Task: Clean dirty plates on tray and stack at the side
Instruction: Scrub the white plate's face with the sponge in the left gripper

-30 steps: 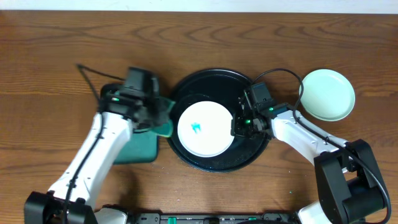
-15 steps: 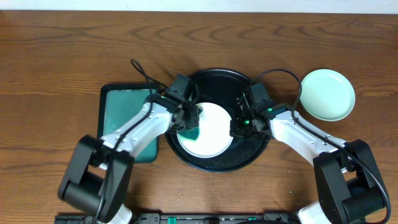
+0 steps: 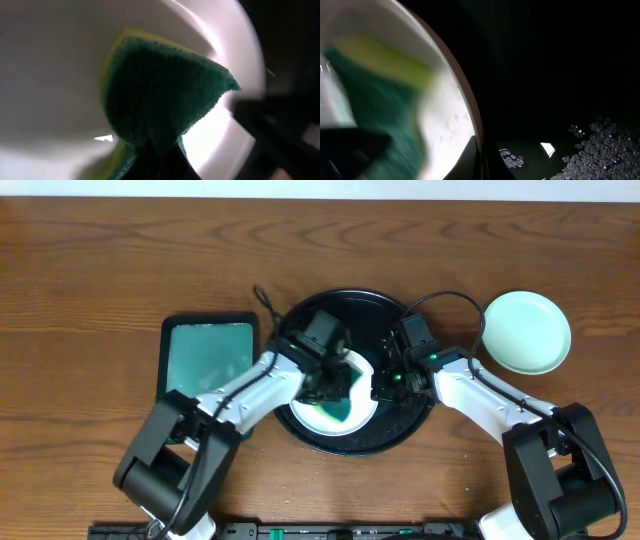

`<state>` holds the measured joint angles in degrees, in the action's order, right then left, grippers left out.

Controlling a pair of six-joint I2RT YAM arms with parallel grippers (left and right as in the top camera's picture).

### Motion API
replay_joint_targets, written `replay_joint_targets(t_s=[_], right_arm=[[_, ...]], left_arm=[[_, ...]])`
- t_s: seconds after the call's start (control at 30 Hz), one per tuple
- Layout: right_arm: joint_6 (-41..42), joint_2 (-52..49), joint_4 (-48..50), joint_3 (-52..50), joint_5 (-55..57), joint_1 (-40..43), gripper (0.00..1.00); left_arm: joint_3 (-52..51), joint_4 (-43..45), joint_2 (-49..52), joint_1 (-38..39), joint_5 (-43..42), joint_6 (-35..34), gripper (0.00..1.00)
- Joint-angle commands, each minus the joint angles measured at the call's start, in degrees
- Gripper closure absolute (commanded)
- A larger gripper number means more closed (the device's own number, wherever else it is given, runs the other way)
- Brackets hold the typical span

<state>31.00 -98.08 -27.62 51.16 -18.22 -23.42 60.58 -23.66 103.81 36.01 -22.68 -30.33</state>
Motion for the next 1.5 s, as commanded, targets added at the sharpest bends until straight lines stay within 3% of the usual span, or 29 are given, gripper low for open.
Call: replay_joint_targets(t_s=[0.0, 0.13, 0.47, 0.67, 0.8, 0.9, 1.03, 1.23, 1.47], right_arm=[[0.2, -0.2, 0.4, 0.1, -2.2, -0.3, 0.99], [0.2, -0.2, 0.2, 0.1, -2.2, -0.3, 0.99], [0.2, -0.2, -1.7, 0.1, -2.1, -0.3, 0.99], [0.0, -0.2, -2.0, 0.1, -1.3, -0.3, 0.99], [0.0, -0.2, -2.0, 0.1, -0.5, -0.3, 0.99], [0.0, -0.2, -1.9, 0.1, -0.2, -0.3, 0.99], [-0.1, -0.2, -1.9, 0.1, 1.1, -0.3, 0.99], [-0.2, -0.2, -2.0, 0.0, 1.3, -0.3, 0.99], [-0.2, -0.2, -2.5, 0.0, 1.2, -0.3, 0.99]], left_arm=[[-0.3, 1.2, 1.7, 2.6, -8.5, -1.9, 0.93], [-0.3, 3.1, 1.7, 2.3, -7.1, -1.9, 0.93], [-0.2, 3.2, 1.7, -5.8, 22.1, 0.2, 0.93], [0.5, -3.8, 1.7, -9.2, 37.3, 2.4, 0.93], [0.6, -9.6, 1.7, -9.2, 40.3, 4.2, 0.93], [0.6, -14.3, 1.7, -8.9, 37.7, 4.5, 0.92], [0.6, -15.8, 1.7, -7.5, 19.5, 9.8, 0.93], [1.0, -14.1, 1.7, -2.4, -0.3, 9.9, 0.93], [1.0, -7.8, 1.7, 4.0, -5.2, 7.8, 0.93]])
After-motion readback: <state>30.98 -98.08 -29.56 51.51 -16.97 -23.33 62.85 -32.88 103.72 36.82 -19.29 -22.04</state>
